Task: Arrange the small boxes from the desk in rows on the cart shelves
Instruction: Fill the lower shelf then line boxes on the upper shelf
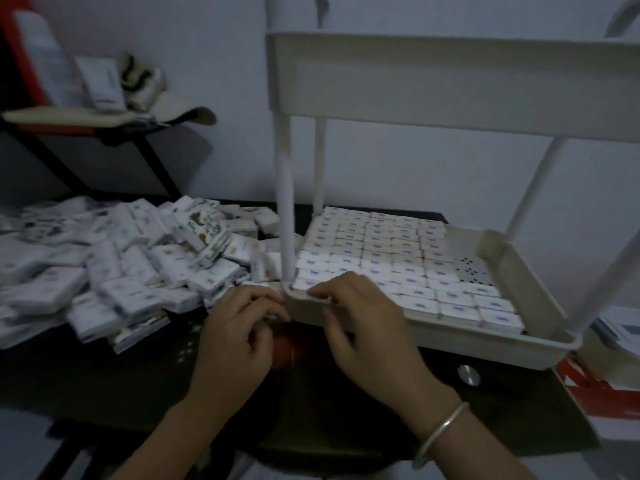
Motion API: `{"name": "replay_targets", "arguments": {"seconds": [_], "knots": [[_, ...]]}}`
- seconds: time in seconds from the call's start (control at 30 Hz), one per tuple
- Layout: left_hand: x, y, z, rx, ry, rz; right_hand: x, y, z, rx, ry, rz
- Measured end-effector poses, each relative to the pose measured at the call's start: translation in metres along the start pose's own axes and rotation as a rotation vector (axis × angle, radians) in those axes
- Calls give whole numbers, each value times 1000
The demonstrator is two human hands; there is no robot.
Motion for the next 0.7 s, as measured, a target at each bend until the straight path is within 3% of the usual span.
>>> {"name": "replay_targets", "arguments": {"seconds": [0.1, 0.23, 0.4, 0.57, 0.7], "knots": [[13, -31, -37, -203, -74, 52, -16, 46, -26, 62, -26, -162], [22, -62, -72, -551, -147, 69, -27, 106, -32, 376, 107, -403], [21, -72, -95, -766, -173, -30, -34, 118, -35, 520, 142, -348], [16, -66, -104, -748, -182, -91, -34, 91, -37, 386, 82, -177], [12, -66, -107, -705, -148, -36, -36, 88, -29, 338, 147, -165]]}}
Point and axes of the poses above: each hand's wrist, its own x-axis away from the middle knuckle, its own y-axis out of the palm, z = x × y, the point moved 6 cm from there along -x, towards the middle knuckle, and after that the axes turned 1 degree about x, right-handed, at the moved point
